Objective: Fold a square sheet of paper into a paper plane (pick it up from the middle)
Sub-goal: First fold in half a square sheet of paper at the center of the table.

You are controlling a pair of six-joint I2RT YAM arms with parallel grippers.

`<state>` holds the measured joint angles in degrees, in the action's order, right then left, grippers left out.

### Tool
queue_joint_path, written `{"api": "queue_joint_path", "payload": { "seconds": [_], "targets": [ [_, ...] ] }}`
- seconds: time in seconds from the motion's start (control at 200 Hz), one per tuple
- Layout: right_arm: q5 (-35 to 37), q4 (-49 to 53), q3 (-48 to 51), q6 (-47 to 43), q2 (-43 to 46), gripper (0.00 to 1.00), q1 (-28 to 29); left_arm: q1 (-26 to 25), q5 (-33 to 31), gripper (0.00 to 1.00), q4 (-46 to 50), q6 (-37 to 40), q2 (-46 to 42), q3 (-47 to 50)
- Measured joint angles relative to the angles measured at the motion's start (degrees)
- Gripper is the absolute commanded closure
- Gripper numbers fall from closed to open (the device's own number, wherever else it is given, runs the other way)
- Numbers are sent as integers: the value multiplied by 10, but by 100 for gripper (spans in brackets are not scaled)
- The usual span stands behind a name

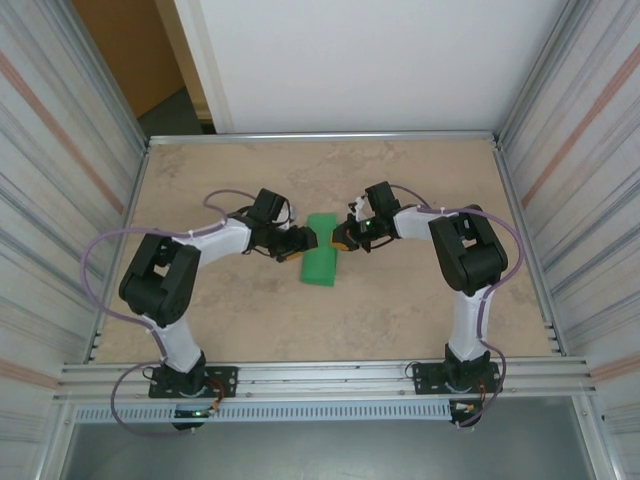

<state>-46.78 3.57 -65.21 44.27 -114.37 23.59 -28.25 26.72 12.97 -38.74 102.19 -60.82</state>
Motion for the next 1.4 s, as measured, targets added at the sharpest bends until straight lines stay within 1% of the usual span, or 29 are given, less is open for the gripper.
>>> {"api": "queue_joint_path", "payload": {
  "seconds": [0.125, 0.306, 0.476, 0.576, 0.697, 0.767, 0.937, 1.107, 1.243, 1.403],
  "targets": [
    [-2, 1, -1, -2, -4, 92, -1, -4, -14, 48, 24, 15, 24, -31],
    [-11, 1, 0, -1, -5, 91, -1, -7, -27, 57, 52, 36, 41, -50],
    [-13, 0, 1, -1, -5, 88, -1, -8, -35, 61, 70, 48, 61, -67],
    [-12, 1, 5, 0, -5, 83, -1, -14, -44, 64, 81, 54, 71, -75],
    [-8, 4, 12, 2, -3, 73, -3, -24, -58, 64, 96, 60, 79, -85],
    [3, 10, 25, 2, 9, 70, -9, -30, -66, 62, 104, 63, 83, -91],
    [40, 34, 57, -1, 71, 70, -40, -46, -100, 57, 140, 69, 97, -121],
    [70, 43, 75, -4, 116, 71, -65, -64, -141, 55, 181, 54, 113, -156],
    [80, 45, 86, -10, 118, 72, -66, -69, -161, 57, 197, 22, 122, -170],
    [80, 47, 95, -12, 118, 72, -66, -71, -172, 62, 201, -16, 124, -174]
  ]
}}
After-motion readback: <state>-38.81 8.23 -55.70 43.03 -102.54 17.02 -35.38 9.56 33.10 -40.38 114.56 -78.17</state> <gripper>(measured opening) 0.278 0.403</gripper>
